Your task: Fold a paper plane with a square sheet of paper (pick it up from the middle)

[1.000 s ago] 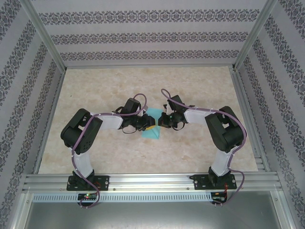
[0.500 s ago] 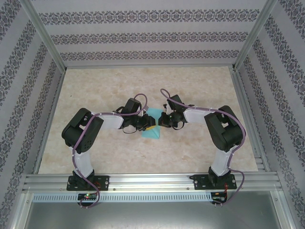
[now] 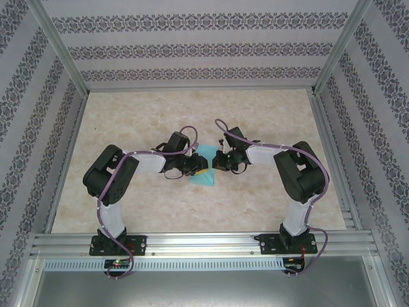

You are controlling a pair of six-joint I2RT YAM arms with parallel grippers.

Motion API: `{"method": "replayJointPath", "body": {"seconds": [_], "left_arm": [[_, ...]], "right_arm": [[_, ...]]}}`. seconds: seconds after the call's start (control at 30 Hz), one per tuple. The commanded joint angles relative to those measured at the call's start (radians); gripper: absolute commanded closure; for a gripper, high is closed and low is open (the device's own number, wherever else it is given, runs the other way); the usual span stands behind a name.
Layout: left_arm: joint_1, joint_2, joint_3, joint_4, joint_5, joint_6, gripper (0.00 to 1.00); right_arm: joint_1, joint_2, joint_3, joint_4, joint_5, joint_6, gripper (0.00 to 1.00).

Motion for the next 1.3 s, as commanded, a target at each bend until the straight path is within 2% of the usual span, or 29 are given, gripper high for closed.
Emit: {"method": "replayJointPath", "body": {"seconds": [0.0, 0.93, 1.2, 1.27], "left_arm": [[-0.017, 0.024, 0.022, -0.024, -0.018, 0.029, 0.74], [-0.017, 0.057, 0.024, -0.064, -0.037, 0.035, 0.74], [-0.017, 0.05, 0.016, -0.103, -0.076, 0.033, 0.75], [-0.017, 0.048, 0.013, -0.11, -0.084, 0.032, 0.75]], "right_arm": [[0.007, 0.02, 0.018, -0.005, 0.019, -0.022, 0.94], [0.009, 0.019, 0.017, -0.025, 0.037, -0.023, 0.94], [0.004, -0.071, 0.066, -0.122, 0.124, -0.045, 0.81], [0.005, -0.097, 0.069, -0.13, 0.136, -0.047, 0.8]]}}
